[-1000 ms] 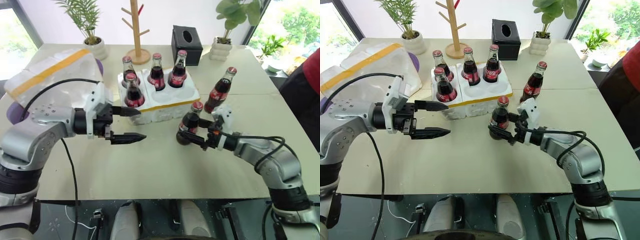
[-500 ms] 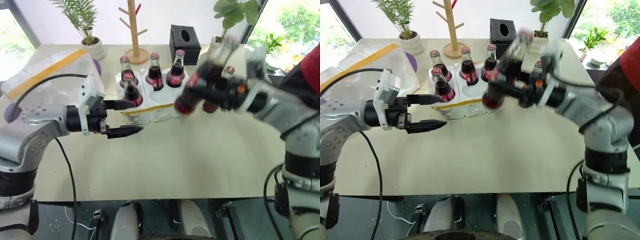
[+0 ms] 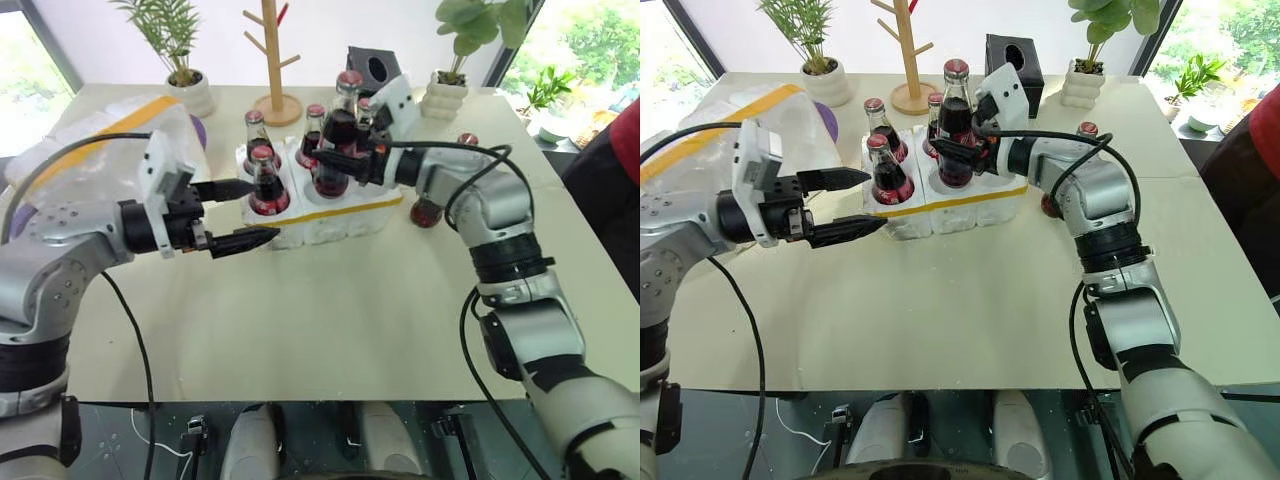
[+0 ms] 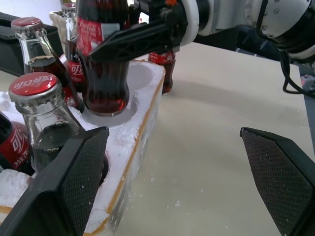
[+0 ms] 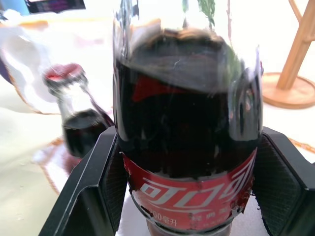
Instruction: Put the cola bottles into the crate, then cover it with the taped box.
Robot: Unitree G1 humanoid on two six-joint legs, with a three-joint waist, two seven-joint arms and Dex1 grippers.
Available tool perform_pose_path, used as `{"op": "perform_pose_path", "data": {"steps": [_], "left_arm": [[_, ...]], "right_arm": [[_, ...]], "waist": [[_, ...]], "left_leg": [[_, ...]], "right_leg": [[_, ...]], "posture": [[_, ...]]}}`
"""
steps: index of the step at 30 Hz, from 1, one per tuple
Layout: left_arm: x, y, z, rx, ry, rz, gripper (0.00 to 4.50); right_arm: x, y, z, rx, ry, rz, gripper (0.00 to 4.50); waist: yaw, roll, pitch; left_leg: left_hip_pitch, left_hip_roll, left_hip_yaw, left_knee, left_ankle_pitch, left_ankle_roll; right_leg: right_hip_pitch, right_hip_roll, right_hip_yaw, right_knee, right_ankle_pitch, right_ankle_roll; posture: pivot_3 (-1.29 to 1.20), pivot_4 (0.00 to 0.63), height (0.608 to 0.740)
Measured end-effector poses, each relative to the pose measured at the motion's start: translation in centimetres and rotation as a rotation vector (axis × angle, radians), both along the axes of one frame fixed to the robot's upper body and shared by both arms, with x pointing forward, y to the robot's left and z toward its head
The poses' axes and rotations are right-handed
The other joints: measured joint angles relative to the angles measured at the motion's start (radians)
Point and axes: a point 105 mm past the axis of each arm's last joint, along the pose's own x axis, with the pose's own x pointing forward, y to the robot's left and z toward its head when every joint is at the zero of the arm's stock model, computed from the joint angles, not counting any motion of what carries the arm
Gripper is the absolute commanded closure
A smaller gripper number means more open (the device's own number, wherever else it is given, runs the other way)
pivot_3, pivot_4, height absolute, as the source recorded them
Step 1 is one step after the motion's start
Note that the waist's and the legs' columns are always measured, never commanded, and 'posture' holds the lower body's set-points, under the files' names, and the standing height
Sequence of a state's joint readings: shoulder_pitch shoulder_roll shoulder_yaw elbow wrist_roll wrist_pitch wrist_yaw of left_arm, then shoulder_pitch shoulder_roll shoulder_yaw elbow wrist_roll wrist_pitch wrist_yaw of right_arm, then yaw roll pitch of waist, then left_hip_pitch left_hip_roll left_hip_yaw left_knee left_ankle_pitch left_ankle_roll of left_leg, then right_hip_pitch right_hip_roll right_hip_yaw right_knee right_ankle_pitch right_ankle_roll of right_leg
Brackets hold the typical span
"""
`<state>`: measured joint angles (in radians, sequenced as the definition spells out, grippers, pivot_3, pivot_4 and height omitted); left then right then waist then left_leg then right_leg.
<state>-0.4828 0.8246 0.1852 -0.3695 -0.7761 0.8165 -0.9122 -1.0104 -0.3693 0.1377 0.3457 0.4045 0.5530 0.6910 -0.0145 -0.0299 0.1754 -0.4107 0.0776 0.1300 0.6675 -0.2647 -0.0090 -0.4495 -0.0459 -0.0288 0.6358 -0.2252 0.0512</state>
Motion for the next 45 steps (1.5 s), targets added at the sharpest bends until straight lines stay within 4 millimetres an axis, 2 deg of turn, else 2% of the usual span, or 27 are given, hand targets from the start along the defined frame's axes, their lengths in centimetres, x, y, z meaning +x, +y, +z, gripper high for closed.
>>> {"op": "perform_pose_path", "data": {"steps": [7, 13, 15, 17, 22, 26, 31, 33, 35, 38, 41, 43, 45], "left_arm": [[-0.1, -0.1, 0.0, 0.003, -0.011, 0.012, 0.0], [-0.1, -0.1, 0.2, 0.0, -0.026, 0.014, 0.0], [0.1, -0.1, 0.3, -0.001, -0.03, 0.014, 0.0], [0.1, -0.3, 0.3, -0.003, -0.029, 0.007, 0.0], [0.2, -0.5, 0.7, -0.006, -0.039, -0.004, 0.0], [0.4, -1.1, 0.8, -0.038, -0.04, -0.017, 0.0], [0.4, -2.4, 0.3, -0.051, -0.023, -0.057, 0.0], [0.4, -3.1, 0.3, -0.05, -0.021, -0.083, 0.0], [0.4, -3.3, 0.2, -0.052, -0.019, -0.096, 0.0], [0.8, -3.4, 0.0, -0.043, -0.016, -0.099, 0.0], [1.0, -3.9, 0.2, -0.047, -0.026, -0.123, 0.0], [1.1, -4.1, 0.3, -0.042, -0.029, -0.133, 0.0], [1.1, -4.3, 0.1, -0.035, -0.027, -0.149, 0.0]], "right_arm": [[0.0, 1.1, -1.5, -0.044, 0.026, 0.028, 1.7], [0.3, 1.8, -5.1, -0.095, 0.092, 0.006, 1.7], [0.6, 2.2, -5.2, -0.093, 0.089, -0.005, 0.65], [0.9, 2.3, -5.1, -0.084, 0.083, -0.032, 0.04], [1.2, 1.5, -4.8, -0.065, 0.073, -0.089, 0.04], [-0.2, -1.6, -3.9, -0.039, 0.098, -0.129, 0.04], [-4.9, -6.3, -1.3, -0.019, 0.087, -0.125, 0.04], [-6.3, -8.0, -1.8, -0.03, 0.114, -0.156, 0.04], [-7.1, -10.2, -3.3, -0.035, 0.177, -0.232, 0.04], [-7.3, -13.0, -5.0, -0.033, 0.232, -0.37, 0.04], [-6.7, -15.3, -4.6, -0.031, 0.178, -0.528, 0.04], [-6.0, -16.1, -4.3, -0.01, 0.133, -0.611, 0.04], [-5.2, -16.7, -4.9, 0.016, 0.137, -0.667, 0.04]], "waist": [[-0.003, 0.0, 0.0], [-0.003, 0.0, 0.0], [-0.006, -0.001, -0.001], [-0.01, -0.001, -0.001], [-0.006, -0.001, -0.001], [0.009, -0.001, -0.001], [0.006, -0.001, -0.001], [0.0, -0.001, -0.001], [-0.002, -0.001, -0.001], [-0.003, -0.001, -0.001], [-0.002, -0.001, -0.001], [-0.002, -0.001, -0.001], [-0.002, -0.001, -0.001]], "left_leg": [[0.001, 0.0, 0.0, 0.0, 0.001, -0.002], [0.002, 0.0, 0.0, 0.0, 0.003, -0.004], [0.003, 0.0, 0.0, 0.0, 0.003, -0.005], [0.004, 0.0, 0.0, 0.0, 0.003, -0.005], [0.004, 0.0, 0.0, 0.0, 0.003, -0.006], [0.001, -0.001, -0.001, 0.0, 0.003, -0.006], [0.002, -0.001, -0.001, 0.0, 0.003, -0.005], [0.004, -0.001, -0.002, 0.0, 0.003, -0.005], [0.004, -0.001, -0.002, 0.0, 0.003, -0.005], [0.004, -0.001, -0.002, 0.0, 0.003, -0.005], [0.004, -0.001, -0.002, 0.0, 0.003, -0.005], [0.004, -0.001, -0.002, 0.0, 0.003, -0.005], [0.004, -0.001, -0.002, 0.0, 0.003, -0.005]], "right_leg": [[-0.001, 0.0, 0.0, 0.003, 0.0, 0.0], [-0.003, 0.0, 0.001, 0.009, 0.0, -0.001], [-0.002, 0.0, 0.001, 0.01, -0.001, -0.001], [-0.002, 0.001, 0.002, 0.011, -0.001, -0.001], [-0.002, 0.0, 0.002, 0.012, -0.001, -0.002], [-0.003, -0.002, 0.0, 0.01, -0.001, -0.001], [-0.002, -0.001, 0.001, 0.01, -0.001, -0.001], [-0.001, 0.0, 0.001, 0.01, -0.001, -0.002], [-0.001, 0.001, 0.001, 0.011, -0.002, -0.003], [-0.001, 0.001, 0.001, 0.011, -0.002, -0.003], [-0.001, 0.001, 0.001, 0.01, -0.002, -0.003], [-0.001, 0.001, 0.001, 0.01, -0.002, -0.003], [-0.001, 0.001, 0.001, 0.01, -0.002, -0.003]], "posture": [[0.0, 0.15, 0.74], [0.0, 0.15, 0.74], [0.0, 0.15, 0.74], [0.0, 0.15, 0.74], [0.0, 0.15, 0.74], [0.0, 0.15, 0.74], [0.0, 0.15, 0.74], [0.0, 0.15, 0.74], [0.0, 0.15, 0.74], [0.0, 0.15, 0.74], [0.0, 0.15, 0.74], [0.0, 0.15, 0.74], [0.0, 0.15, 0.74]]}}
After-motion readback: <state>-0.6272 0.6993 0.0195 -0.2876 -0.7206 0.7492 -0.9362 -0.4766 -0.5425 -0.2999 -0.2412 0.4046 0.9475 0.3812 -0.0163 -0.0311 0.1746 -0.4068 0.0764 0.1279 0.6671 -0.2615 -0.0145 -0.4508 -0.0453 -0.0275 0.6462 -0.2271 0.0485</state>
